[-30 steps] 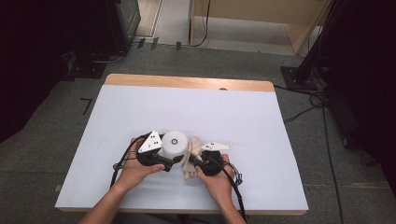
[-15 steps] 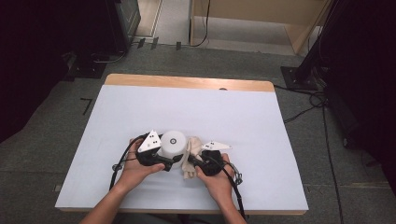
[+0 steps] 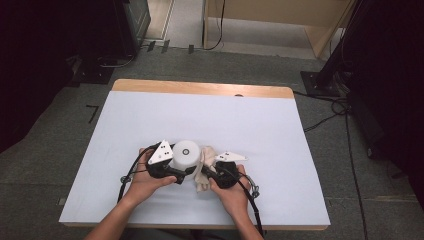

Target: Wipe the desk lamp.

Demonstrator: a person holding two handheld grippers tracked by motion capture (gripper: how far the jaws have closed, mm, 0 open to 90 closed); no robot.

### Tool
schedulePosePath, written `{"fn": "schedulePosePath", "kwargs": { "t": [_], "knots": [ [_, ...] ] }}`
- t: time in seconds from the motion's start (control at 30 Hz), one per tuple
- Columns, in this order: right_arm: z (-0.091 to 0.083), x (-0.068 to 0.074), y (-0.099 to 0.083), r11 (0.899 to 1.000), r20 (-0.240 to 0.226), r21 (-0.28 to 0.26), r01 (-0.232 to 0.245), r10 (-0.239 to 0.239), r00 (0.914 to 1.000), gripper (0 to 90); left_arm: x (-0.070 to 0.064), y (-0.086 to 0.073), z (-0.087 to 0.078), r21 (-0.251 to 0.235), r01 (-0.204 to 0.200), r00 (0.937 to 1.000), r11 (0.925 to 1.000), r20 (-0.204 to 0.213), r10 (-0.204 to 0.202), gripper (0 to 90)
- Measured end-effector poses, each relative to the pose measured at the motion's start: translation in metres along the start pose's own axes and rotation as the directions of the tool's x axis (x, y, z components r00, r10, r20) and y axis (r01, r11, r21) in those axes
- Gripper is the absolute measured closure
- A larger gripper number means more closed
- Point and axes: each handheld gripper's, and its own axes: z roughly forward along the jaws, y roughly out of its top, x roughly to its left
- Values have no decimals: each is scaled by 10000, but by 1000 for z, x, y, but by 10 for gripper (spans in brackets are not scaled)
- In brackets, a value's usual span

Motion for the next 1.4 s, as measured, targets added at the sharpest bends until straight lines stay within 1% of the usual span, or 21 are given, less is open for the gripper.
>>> {"fn": "schedulePosePath", "kwargs": {
  "t": [0.07, 0.13, 0.27, 0.33, 0.37, 0.43, 0.5, 0.57, 0.63, 0.73, 0.8, 0.87, 0.97, 1.1, 1.23, 1.33, 1.4],
  "knots": [
    [6, -3, -4, 9997, 63, 224, -124, 123, 9999, 841, 0, 0, 0, 10, -19, 10000, 10000, 10, 19, 86],
    [7, -4, -4, 9993, 8, 298, -227, 227, 9997, 841, 0, 0, 0, 1, -12, 10000, 10000, 6, 12, 86],
    [6, -4, -4, 9996, 25, 274, -120, 119, 9999, 841, 0, 0, 0, -5, -10, 10000, 10000, 11, 10, 85],
    [3, -2, -1, 9999, -18, 93, -130, 130, 9999, 841, 0, 0, 0, -5, -15, 10000, 10000, 10, 15, 85],
    [-1, -1, 2, 9999, -58, -125, -35, 35, 10000, 841, 1, 0, 0, -12, -5, 10000, 10000, 20, 5, 85],
    [-11, 5, 10, 9979, -68, -618, 214, -218, 9997, 841, 1, 0, 0, -13, -4, 10000, 10000, 18, 4, 85],
    [-23, 11, 17, 9906, -76, -1280, 492, -506, 9987, 841, 1, 0, 0, -27, 1, 10000, 10000, 21, -1, 85],
    [-30, 16, 21, 9858, -64, -1578, 568, -585, 9983, 841, 1, 0, 0, -28, 1, 10000, 10000, 24, -1, 86],
    [-32, 17, 22, 9840, -10, -1659, 649, -660, 9978, 841, 1, 0, 0, -18, -9, 10000, 10000, 24, 9, 86],
    [-27, 15, 19, 9880, 7, -1435, 573, -578, 9983, 841, 1, 0, 0, -18, -14, 10000, 10000, 25, 14, 85],
    [-21, 12, 15, 9921, -2, -1199, 379, -382, 9993, 841, 1, 0, 0, -14, -20, 10000, 10000, 28, 20, 86],
    [-17, 9, 12, 9942, 33, -1018, 349, -348, 9994, 842, 1, 0, 0, -17, -27, 10000, 10000, 30, 28, 85],
    [-6, 3, 5, 9985, 76, -527, 140, -136, 9999, 842, 1, 0, 0, -9, -40, 10000, 10000, 27, 40, 86],
    [4, -1, -2, 10000, 172, -82, 34, -32, 9998, 841, 1, 0, 0, -20, -29, 10000, 10000, 34, 29, 86],
    [7, -4, -4, 10000, 177, 73, 7, -9, 9998, 841, 1, -1, 0, -52, 22, 10000, 10000, 53, -21, 84],
    [7, -6, -4, 9999, 166, 130, -19, 17, 9999, 840, -1, 0, -1, -3, 101, 9999, 9999, -39, -101, 73],
    [7, -7, -4, 9999, 178, 134, -86, 84, 9998, 840, -2, 0, -4, -85, 249, 9994, 9997, -255, -251, 10]
  ]
}}
